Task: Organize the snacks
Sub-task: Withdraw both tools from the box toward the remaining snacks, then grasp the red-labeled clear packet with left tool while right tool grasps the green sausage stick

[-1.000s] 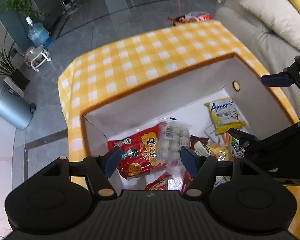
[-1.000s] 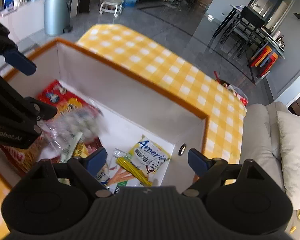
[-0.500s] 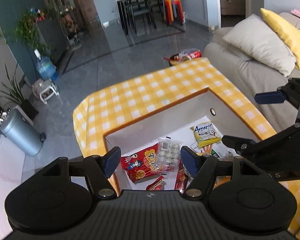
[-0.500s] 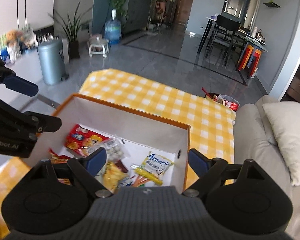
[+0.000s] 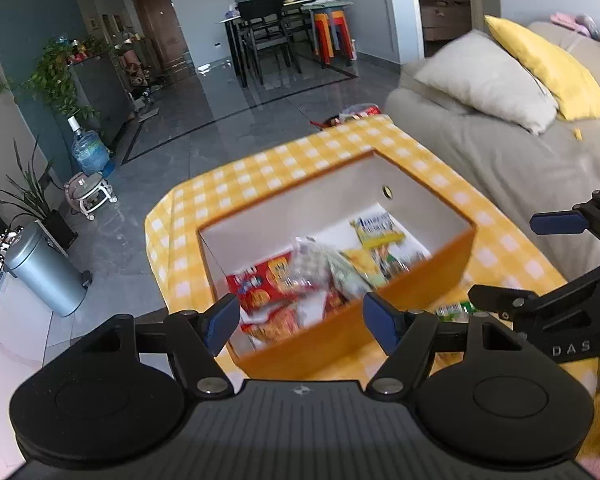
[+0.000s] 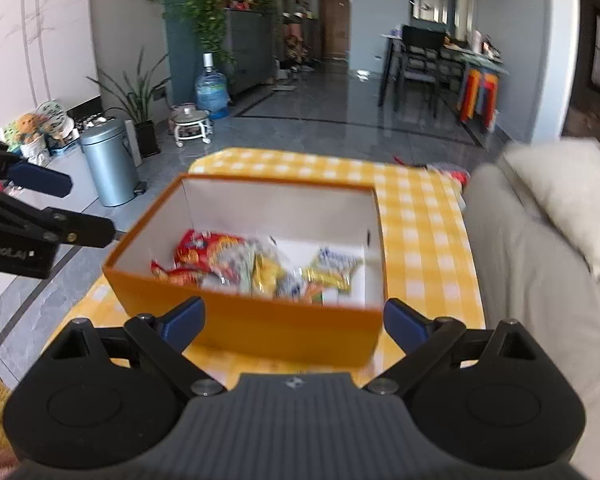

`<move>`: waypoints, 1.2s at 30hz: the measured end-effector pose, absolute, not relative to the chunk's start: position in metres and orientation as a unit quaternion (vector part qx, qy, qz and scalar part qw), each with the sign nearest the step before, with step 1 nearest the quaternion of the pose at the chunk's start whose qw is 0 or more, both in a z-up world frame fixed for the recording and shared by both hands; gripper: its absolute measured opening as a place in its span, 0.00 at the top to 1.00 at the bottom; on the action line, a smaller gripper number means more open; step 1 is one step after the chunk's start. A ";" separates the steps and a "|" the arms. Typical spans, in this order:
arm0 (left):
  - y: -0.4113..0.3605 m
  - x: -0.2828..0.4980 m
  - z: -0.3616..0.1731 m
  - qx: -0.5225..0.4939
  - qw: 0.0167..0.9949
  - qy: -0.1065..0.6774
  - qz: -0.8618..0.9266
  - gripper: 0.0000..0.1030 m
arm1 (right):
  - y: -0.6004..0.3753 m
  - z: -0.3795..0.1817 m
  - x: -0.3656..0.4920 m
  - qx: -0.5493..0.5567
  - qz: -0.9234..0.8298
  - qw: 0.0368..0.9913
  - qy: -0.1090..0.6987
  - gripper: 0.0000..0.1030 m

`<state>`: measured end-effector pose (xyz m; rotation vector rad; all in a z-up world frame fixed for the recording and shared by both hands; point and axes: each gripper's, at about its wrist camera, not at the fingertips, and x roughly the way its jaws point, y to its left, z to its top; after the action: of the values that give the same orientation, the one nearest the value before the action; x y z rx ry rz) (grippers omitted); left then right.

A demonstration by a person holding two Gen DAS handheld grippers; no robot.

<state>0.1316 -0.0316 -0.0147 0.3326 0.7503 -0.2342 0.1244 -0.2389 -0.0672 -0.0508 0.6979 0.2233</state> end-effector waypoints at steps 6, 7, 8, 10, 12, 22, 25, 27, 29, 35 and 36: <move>-0.039 0.117 -0.045 0.137 0.903 0.387 -0.130 0.20 | -0.254 -0.099 0.106 -0.019 0.090 0.923 0.373 0.10; -0.041 0.115 -0.049 0.133 0.901 0.390 -0.132 0.20 | -0.257 -0.103 0.105 -0.018 0.091 0.922 0.376 0.10; -0.043 0.113 -0.053 0.130 0.900 0.393 -0.136 0.20 | -0.259 -0.107 0.104 -0.020 0.092 0.921 0.378 0.10; -0.049 0.111 -0.060 0.125 0.898 0.394 -0.148 0.20 | -0.263 -0.114 0.103 -0.031 0.091 0.921 0.378 0.10; -0.056 0.109 -0.067 0.124 0.897 0.394 -0.159 0.20 | -0.268 -0.120 0.104 -0.036 0.089 0.920 0.379 0.10; -0.083 0.126 -0.109 0.074 0.876 0.439 -0.187 0.21 | -0.284 -0.155 0.125 -0.073 0.081 0.917 0.383 0.12; -0.086 0.134 -0.116 0.045 0.869 0.458 -0.184 0.23 | -0.294 -0.167 0.137 -0.051 0.083 0.909 0.405 0.23; -0.089 0.140 -0.122 0.027 0.864 0.468 -0.184 0.24 | -0.301 -0.174 0.147 -0.033 0.083 0.904 0.417 0.32; -0.094 0.148 -0.128 0.015 0.860 0.477 -0.181 0.25 | -0.303 -0.181 0.154 -0.033 0.085 0.903 0.420 0.34; -0.107 0.169 -0.147 -0.007 0.841 0.511 -0.177 0.26 | -0.307 -0.198 0.169 -0.030 0.102 0.896 0.432 0.38; -0.108 0.172 -0.150 -0.010 0.839 0.515 -0.176 0.26 | -0.308 -0.200 0.170 -0.026 0.101 0.895 0.434 0.38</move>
<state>0.1720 -0.1080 -0.1496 -0.0210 1.0901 -0.3730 0.1705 -0.3078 -0.2000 -0.0540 0.9004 0.2086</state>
